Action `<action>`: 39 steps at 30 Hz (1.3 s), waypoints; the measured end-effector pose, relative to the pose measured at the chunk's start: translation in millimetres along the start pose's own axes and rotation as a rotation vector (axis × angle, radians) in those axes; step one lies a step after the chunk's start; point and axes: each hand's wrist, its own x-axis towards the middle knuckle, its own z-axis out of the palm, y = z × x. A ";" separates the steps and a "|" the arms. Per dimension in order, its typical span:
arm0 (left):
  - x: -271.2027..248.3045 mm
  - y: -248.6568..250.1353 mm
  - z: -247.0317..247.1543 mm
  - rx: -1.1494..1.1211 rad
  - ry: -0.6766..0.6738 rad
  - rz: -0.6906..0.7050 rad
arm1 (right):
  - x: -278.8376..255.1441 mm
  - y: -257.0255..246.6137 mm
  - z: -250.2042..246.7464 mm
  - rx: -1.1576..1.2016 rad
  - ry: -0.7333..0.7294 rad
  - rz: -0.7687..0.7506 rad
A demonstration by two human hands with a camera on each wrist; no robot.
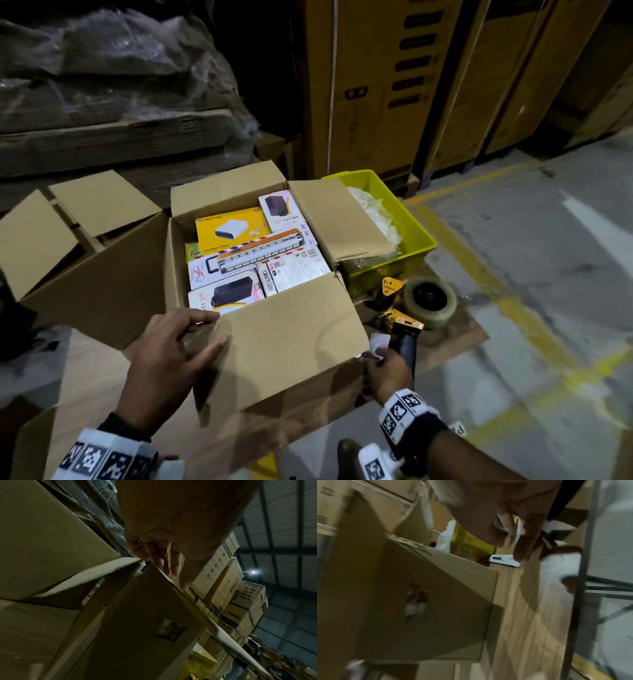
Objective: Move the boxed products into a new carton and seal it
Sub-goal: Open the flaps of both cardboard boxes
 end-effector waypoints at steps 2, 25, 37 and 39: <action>-0.1 1.3 0.0 0.039 0.021 0.028 | -4.4 -0.7 -10.5 -0.062 -0.023 -0.077; 3.0 -1.7 32.3 0.308 0.093 -0.033 | -19.2 -161.2 -41.5 -0.120 -0.079 -1.276; -7.2 -4.7 36.8 0.245 0.116 -0.080 | -17.6 -165.9 -31.4 -0.252 -0.146 -1.354; -13.1 -7.6 26.2 0.172 0.133 -0.073 | -27.4 -179.8 -28.8 -0.221 -0.161 -1.394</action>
